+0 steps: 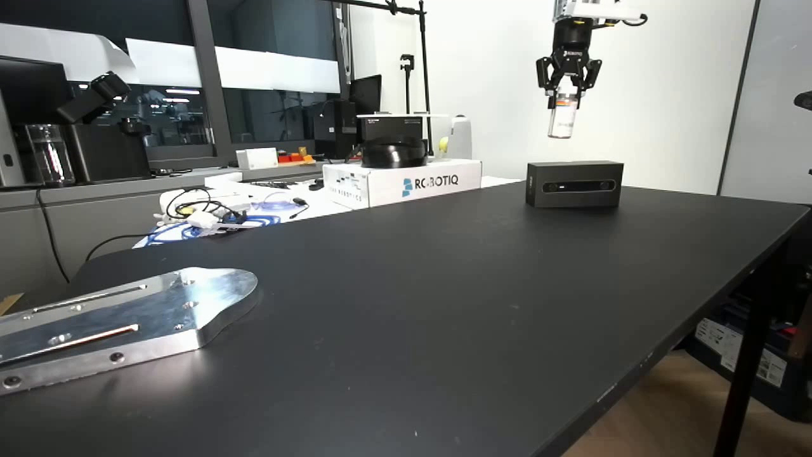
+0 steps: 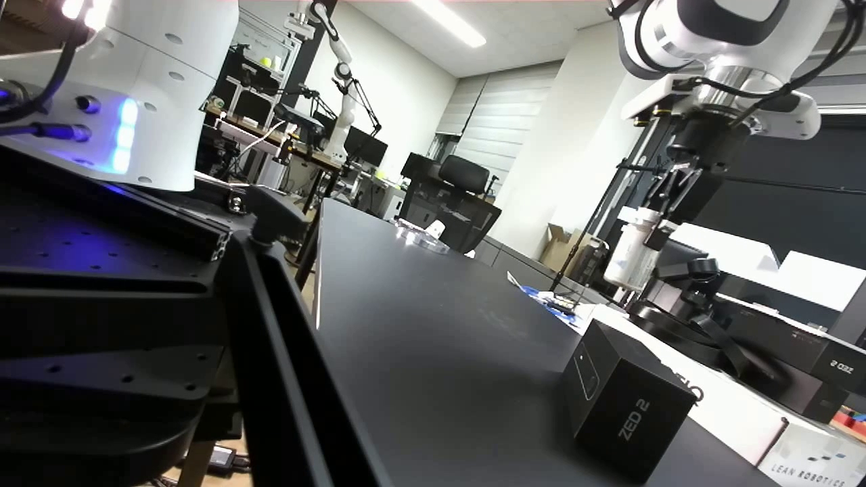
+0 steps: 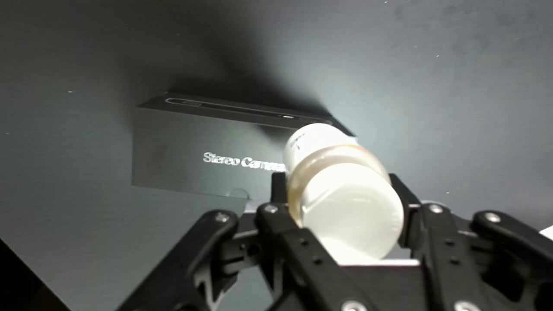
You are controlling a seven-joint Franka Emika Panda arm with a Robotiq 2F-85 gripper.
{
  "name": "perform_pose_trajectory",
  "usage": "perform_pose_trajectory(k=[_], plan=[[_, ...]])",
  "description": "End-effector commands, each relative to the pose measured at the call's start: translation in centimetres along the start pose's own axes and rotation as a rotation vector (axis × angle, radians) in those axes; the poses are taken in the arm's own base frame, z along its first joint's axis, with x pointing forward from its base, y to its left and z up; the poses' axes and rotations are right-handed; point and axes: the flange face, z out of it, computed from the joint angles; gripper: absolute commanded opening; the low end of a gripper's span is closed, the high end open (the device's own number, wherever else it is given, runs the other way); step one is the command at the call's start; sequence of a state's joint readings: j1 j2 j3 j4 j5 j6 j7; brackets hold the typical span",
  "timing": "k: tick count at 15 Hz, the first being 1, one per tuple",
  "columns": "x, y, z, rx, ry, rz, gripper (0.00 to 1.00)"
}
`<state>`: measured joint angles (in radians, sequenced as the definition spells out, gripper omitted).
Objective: Put the bottle in the middle of the table
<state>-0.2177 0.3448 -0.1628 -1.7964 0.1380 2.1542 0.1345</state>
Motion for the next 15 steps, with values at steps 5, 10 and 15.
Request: perform_pose_trajectory(k=[5,10,15], plan=[[-11.1,-12.8,6.9,-0.029,-0.052,-0.264,0.31],[-20.1,-18.3,13.3,-0.096,-0.088,-0.479,0.31],[-24.0,-19.3,15.8,-0.134,-0.095,-0.577,0.31]])
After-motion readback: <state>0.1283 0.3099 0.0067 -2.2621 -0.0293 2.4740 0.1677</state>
